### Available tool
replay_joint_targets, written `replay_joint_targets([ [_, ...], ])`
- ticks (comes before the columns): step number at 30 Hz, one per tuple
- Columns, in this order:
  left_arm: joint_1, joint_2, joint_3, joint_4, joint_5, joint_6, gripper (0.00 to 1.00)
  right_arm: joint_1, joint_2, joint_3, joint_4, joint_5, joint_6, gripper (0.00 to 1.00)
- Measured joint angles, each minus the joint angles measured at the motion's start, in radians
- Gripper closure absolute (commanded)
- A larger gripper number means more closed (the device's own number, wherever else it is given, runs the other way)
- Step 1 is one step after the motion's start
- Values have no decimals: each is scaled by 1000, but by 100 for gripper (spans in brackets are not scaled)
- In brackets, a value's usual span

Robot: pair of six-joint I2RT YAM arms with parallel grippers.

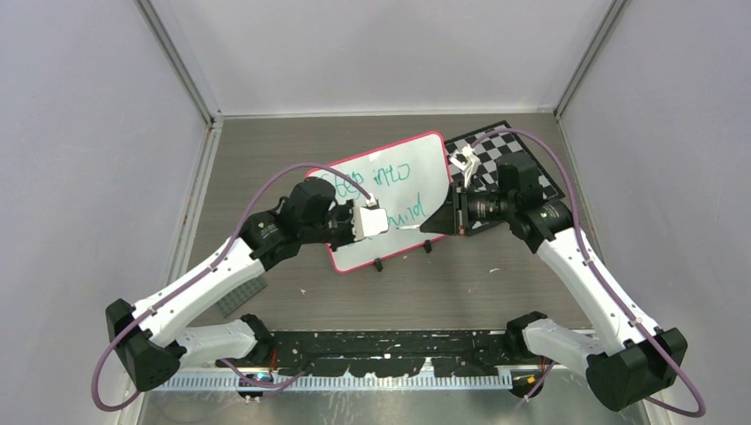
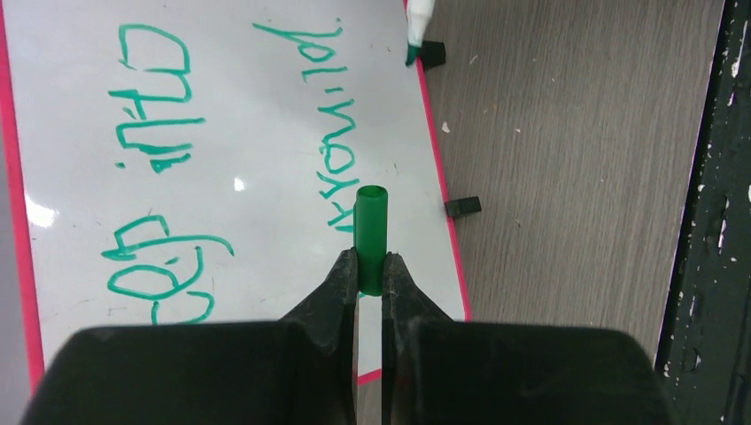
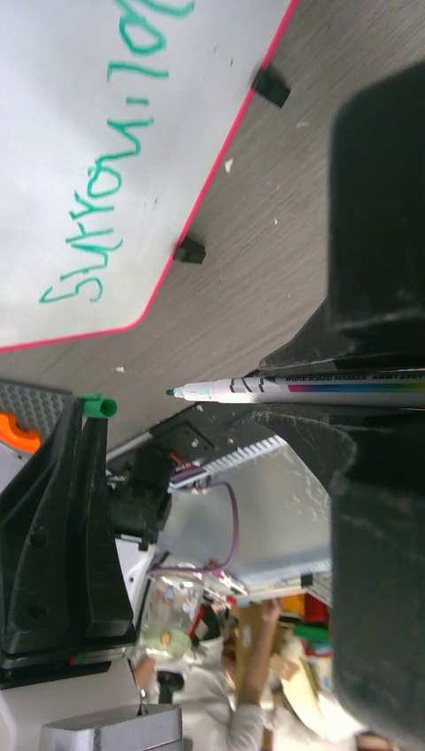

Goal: Write a sentence on the whiteboard
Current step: Close the whiteboard marker at the center of the board.

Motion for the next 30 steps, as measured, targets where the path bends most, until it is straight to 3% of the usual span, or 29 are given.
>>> replay_joint_targets([
  [11, 0, 2, 0, 59, 72, 53, 100, 10, 66, 45, 35, -130, 56, 100],
  [30, -14, 21, 3, 70, 113, 53, 100, 31, 84, 58, 26, -115, 34, 100],
])
